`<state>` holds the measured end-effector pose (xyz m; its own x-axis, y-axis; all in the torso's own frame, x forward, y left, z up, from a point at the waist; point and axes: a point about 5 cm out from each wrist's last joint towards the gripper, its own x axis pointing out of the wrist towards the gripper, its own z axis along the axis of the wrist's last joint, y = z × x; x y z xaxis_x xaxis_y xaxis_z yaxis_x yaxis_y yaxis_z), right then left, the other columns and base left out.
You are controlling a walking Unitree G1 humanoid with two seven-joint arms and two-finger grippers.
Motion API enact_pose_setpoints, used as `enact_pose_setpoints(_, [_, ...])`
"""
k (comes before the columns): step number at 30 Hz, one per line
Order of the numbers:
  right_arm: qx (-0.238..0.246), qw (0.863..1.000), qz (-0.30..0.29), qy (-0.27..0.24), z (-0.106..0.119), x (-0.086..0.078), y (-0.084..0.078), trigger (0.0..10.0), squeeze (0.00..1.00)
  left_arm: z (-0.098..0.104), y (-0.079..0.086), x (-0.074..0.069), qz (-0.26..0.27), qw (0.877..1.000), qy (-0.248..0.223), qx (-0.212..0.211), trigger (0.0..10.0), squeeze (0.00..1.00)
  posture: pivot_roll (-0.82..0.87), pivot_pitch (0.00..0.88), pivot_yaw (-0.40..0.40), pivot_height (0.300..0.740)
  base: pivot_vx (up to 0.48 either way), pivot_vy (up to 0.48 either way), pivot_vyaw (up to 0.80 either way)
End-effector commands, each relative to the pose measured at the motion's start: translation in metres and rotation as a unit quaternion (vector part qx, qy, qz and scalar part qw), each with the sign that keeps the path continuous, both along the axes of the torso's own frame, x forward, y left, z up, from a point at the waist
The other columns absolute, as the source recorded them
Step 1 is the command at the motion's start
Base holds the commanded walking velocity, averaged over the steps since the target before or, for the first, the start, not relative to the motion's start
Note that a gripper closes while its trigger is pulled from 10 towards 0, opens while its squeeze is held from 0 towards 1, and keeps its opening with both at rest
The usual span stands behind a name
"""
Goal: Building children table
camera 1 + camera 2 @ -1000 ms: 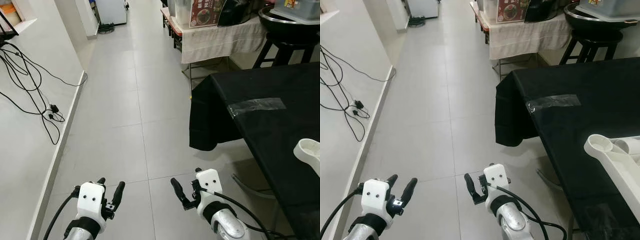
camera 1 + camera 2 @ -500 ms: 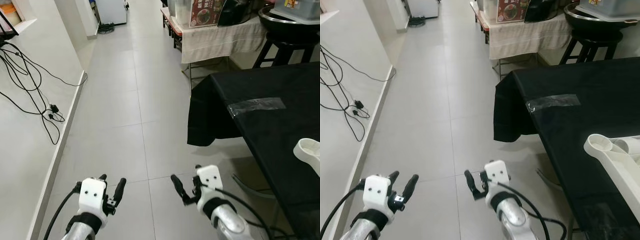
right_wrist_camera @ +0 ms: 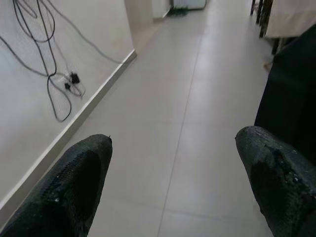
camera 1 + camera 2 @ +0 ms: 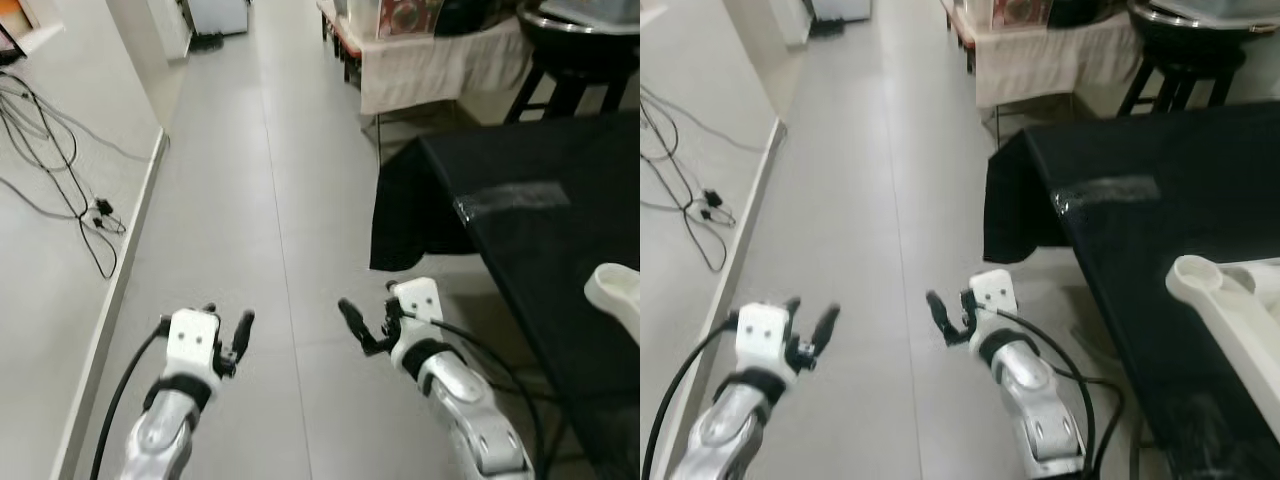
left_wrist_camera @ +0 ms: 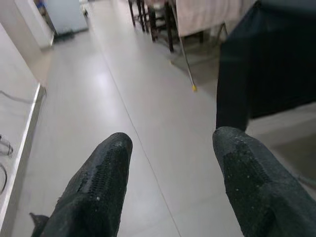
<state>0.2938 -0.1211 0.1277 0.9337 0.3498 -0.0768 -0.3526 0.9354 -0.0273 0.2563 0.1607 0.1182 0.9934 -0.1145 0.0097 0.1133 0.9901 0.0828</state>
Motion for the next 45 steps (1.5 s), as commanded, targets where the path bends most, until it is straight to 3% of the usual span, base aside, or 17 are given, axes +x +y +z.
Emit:
enact_pose_setpoints(1, [-0.002, 1.0, 0.005, 0.018, -0.01, -0.003, 0.001, 10.0, 0.0, -0.009, 0.008, -0.003, 0.009, 1.0, 0.019, 0.021, 10.0, 0.0, -0.08, 0.081, 0.039, 0.74, 0.0, 0.0, 0.0])
enact_pose_setpoints(8, [0.016, 0.999, 0.015, 0.031, -0.012, -0.023, 0.009, 10.0, 0.0, -0.017, 0.013, -0.027, -0.001, 0.998, 0.044, 0.034, 10.0, 0.0, -0.06, 0.148, 0.065, 0.74, 0.0, 0.0, 0.0])
enact_pose_setpoints(9, [0.016, 0.999, 0.024, 0.033, -0.015, -0.033, 0.014, 10.0, 0.0, -0.02, 0.015, -0.036, -0.01, 0.998, 0.055, 0.029, 10.0, 0.0, -0.05, 0.177, 0.078, 0.74, 0.0, 0.0, 0.0])
enact_pose_setpoints(17, [0.017, 0.998, 0.026, 0.049, -0.032, -0.07, 0.025, 10.0, 0.0, -0.036, 0.024, -0.067, -0.014, 0.994, 0.105, 0.015, 10.0, 0.0, -0.05, 0.226, 0.125, 0.74, 0.0, 0.0, 0.0])
enact_pose_setpoints(32, [0.015, 0.997, 0.023, 0.076, -0.042, -0.093, 0.022, 10.0, 0.0, -0.045, 0.022, -0.073, -0.047, 0.991, 0.121, -0.019, 10.0, 0.0, -0.09, 0.228, 0.124, 0.74, 0.0, 0.0, 0.0])
enact_pose_setpoints(38, [0.013, 0.997, 0.019, 0.075, -0.042, -0.094, 0.02, 10.0, 0.0, -0.044, 0.021, -0.074, -0.048, 0.992, 0.118, -0.017, 10.0, 0.0, -0.08, 0.226, 0.117, 0.74, 0.0, 0.0, 0.0])
enact_pose_setpoints(45, [0.009, 0.998, 0.013, 0.066, -0.04, -0.079, 0.015, 10.0, 0.0, -0.035, 0.017, -0.059, -0.037, 0.996, 0.082, -0.014, 10.0, 0.0, -0.06, 0.187, 0.099, 0.74, 0.0, 0.0, 0.0])
